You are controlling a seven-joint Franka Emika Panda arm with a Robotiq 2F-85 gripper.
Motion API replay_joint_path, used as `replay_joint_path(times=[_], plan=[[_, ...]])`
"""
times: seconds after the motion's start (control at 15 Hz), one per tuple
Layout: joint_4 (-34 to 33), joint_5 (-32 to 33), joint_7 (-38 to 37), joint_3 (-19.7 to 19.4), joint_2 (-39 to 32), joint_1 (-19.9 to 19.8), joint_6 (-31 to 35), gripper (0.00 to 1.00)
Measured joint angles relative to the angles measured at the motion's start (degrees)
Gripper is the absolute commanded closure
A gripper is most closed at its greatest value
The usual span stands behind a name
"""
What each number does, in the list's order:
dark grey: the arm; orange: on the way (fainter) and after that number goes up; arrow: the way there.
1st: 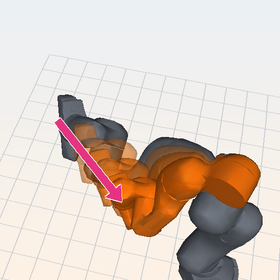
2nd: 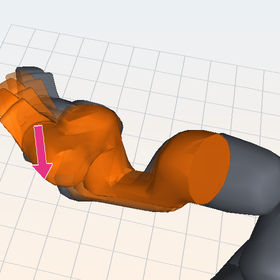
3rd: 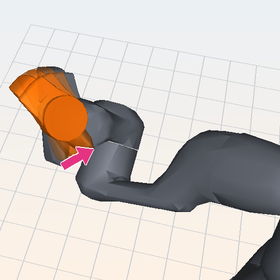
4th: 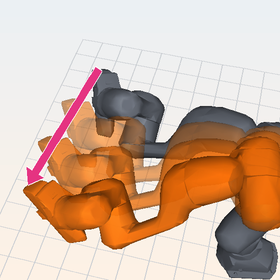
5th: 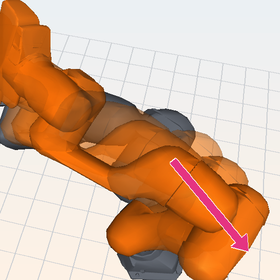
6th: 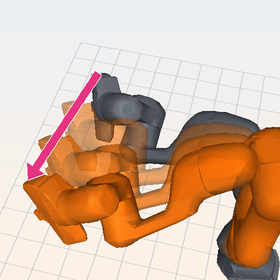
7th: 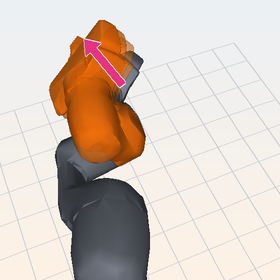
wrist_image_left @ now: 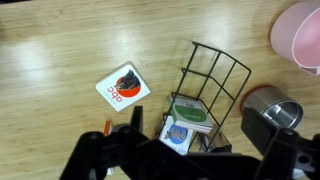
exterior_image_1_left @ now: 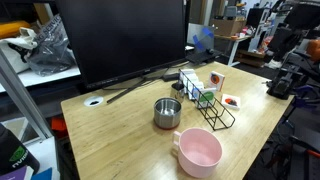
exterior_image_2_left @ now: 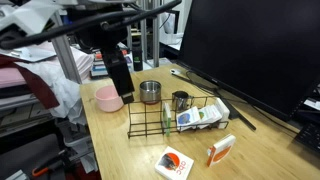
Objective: Put the orange book on the wire rack
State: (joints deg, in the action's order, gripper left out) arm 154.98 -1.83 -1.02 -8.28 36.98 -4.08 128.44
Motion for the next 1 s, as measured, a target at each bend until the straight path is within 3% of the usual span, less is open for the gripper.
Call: replay_joint_path(times=[0.73,1.0], plan=[[0.0,0.0,0.0,0.1,0.0,0.0,0.0,0.0],[-1.9,0.2,-5.5,2.6,-3.0,-0.1,0.6,0.0]])
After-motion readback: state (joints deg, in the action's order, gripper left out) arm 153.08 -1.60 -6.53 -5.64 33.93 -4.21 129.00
